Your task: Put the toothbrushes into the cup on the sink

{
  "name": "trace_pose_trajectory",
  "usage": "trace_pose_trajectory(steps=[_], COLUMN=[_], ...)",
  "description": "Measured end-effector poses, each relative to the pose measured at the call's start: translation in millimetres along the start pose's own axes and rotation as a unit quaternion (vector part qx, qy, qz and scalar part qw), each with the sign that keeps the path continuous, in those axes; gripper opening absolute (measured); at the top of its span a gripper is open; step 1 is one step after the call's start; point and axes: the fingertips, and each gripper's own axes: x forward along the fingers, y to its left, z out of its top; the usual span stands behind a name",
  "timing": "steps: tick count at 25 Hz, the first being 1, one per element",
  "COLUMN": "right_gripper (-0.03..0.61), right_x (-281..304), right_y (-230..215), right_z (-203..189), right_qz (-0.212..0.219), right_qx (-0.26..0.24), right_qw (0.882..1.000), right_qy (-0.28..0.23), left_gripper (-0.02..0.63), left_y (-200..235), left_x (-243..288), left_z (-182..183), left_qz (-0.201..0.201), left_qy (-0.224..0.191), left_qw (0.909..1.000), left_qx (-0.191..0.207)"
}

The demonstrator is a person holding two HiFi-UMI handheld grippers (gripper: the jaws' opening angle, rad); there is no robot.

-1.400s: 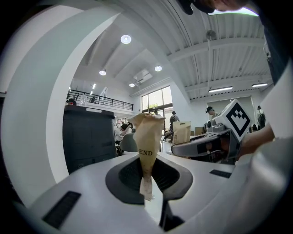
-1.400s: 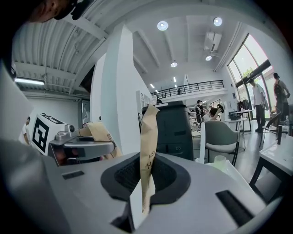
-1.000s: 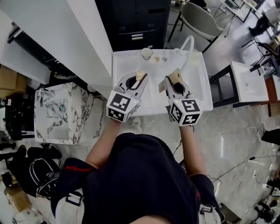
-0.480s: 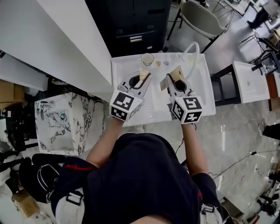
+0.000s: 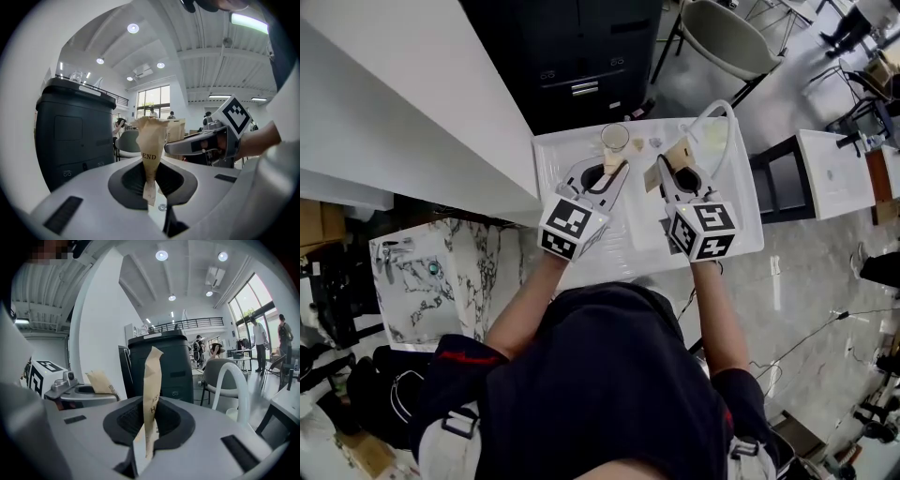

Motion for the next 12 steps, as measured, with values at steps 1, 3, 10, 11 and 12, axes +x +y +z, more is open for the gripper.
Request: trace_pose_trajectory(steps=[1,3,10,11,12], right_gripper=[0.060,0.060,0.060,0.060,0.060], right_x=[3,7,19,21,23], right_y=[-1,-5,-12,-14,-15], right_z=[-1,-4,-9,-10,-11], right_qz=[-0.001,-0.003,0.002,0.003,0.006], right_qx=[0.000,0.004,0.007,0.007,0.008], right_qw=[1.000,1.000,1.000,1.000,1.000], right_qy=[0.002,0.006,0.020,0.021,0.022], left_gripper=[0.035,0.035,0.035,0.035,0.035], left_y=[2,6,17,19,21], left_x=[2,5,17,19,22], left_z=[-2,-4,-8,-10,-11], left_qz=[-0.001,-0.001,0.004,0.006,0.009], left_qy=[0.002,0.005,0.011,0.011,0.012], left_qw=[1.0000,1.0000,0.9998,0.9998,0.9997], left_qx=[-0.001,-0.004,-0.015,-0.017,-0.019])
